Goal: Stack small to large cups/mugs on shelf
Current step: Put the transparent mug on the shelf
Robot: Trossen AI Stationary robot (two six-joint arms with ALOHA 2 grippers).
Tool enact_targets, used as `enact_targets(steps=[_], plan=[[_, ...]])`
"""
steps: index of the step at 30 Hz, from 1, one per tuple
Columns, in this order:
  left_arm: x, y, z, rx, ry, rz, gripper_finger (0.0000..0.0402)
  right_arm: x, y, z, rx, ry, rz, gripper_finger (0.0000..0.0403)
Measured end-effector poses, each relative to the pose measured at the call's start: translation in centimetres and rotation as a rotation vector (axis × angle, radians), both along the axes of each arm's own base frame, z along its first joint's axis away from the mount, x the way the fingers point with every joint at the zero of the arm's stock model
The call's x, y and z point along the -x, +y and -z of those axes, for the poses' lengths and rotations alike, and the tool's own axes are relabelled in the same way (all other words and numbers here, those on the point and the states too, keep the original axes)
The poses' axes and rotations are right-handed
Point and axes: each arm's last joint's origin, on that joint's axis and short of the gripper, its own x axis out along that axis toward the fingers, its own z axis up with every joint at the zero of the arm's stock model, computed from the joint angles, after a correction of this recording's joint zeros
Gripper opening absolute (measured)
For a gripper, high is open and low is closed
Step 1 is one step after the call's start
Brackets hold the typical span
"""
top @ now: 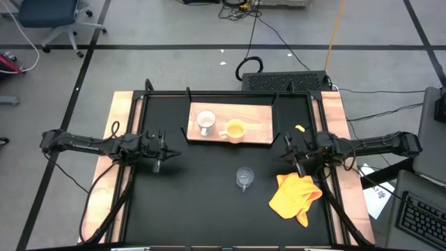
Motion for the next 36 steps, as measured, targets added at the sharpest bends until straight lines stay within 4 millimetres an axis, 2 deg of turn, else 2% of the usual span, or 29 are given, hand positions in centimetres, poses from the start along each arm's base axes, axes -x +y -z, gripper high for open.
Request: enact_targets(steps=[14, 26, 36], plan=[[0.0, 0.0, 0.0, -0.001, 0.001, 0.0, 0.0001, -1.6, 0.0, -1.7, 0.013, 0.021, -0.001, 0.0], [0.0, 0.0, 0.0, -0.007, 0.002, 0.0, 0.0001, -5.1, 1.5, -4.6, 0.039, 0.014, -0.092, 0.0], [0.0, 0.0, 0.1, -0.005, 0.009, 0.0, 0.0002, -8.4, 2.7, -5.0, 0.083, 0.074, -0.148, 0.0]])
